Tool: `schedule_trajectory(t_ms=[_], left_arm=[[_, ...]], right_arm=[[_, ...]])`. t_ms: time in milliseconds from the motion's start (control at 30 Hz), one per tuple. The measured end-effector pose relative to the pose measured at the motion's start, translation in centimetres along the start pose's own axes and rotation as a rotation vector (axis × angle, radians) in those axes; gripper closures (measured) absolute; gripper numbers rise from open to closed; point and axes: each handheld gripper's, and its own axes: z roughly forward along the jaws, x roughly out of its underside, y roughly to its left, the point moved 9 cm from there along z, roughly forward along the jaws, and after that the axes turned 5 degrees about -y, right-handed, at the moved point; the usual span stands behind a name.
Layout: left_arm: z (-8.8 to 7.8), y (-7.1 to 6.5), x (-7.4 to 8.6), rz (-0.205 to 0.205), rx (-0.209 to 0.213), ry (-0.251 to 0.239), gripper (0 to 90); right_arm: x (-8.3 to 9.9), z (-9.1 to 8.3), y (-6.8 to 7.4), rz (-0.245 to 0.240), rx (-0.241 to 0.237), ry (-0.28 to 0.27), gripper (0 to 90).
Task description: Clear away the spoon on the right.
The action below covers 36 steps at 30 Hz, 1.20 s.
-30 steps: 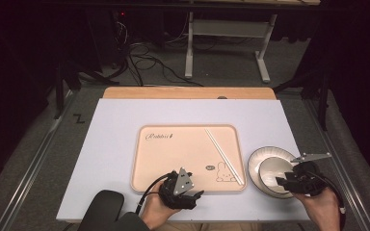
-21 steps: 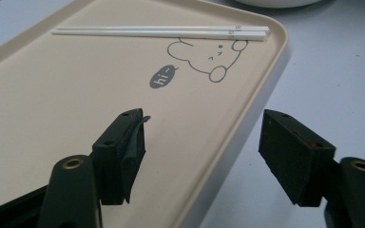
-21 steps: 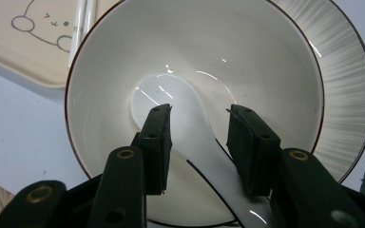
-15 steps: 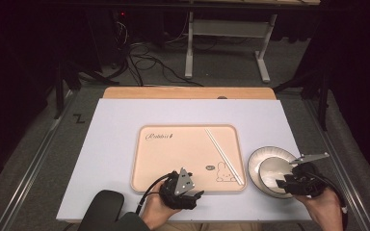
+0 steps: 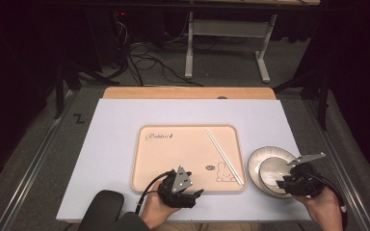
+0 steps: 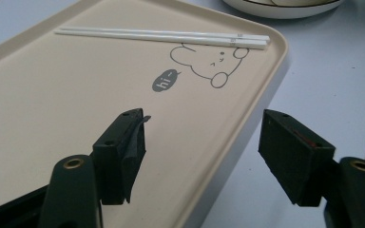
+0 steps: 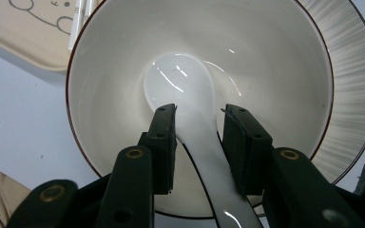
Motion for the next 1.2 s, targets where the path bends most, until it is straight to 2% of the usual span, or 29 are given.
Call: schedule_trajectory(t_ms=[200, 400, 500, 567, 667, 833, 1067, 1200], left_arm=[[-0.1, 0.0, 0.1, 0.003, -0.002, 0.001, 32.9], [-0.4, 0.0, -0.3, -0.004, 0.009, -0.017, 32.7], [-0.5, 0.1, -0.4, -0.009, 0.006, -0.026, 32.6], [-0.6, 0.1, -0.3, -0.004, 0.005, -0.024, 32.5], [-0.8, 0.2, -0.4, -0.008, 0.001, -0.031, 32.5], [-1.0, 0.4, -0.5, -0.017, -0.007, -0.042, 32.4], [-1.2, 0.5, -0.5, -0.011, -0.014, -0.04, 32.5], [-1.2, 0.6, -0.5, -0.011, -0.02, -0.04, 32.5]], right_arm=[[-0.2, 0.2, -0.1, 0.0, 0.003, -0.005, 68.0], [-0.4, 0.4, -0.4, 0.002, -0.005, -0.016, 68.8], [-0.4, 0.6, -0.7, 0.0, -0.006, -0.01, 68.7], [-0.4, 0.8, -0.9, 0.002, -0.007, -0.006, 72.9], [-0.2, 1.3, -1.1, 0.005, -0.006, 0.011, 73.8], [-0.8, 1.1, -1.3, 0.007, -0.017, -0.027, 82.0], [-0.9, 1.0, -1.4, 0.003, -0.012, -0.024, 82.6], [-1.2, 0.6, -1.5, 0.012, -0.009, -0.051, 82.6]])
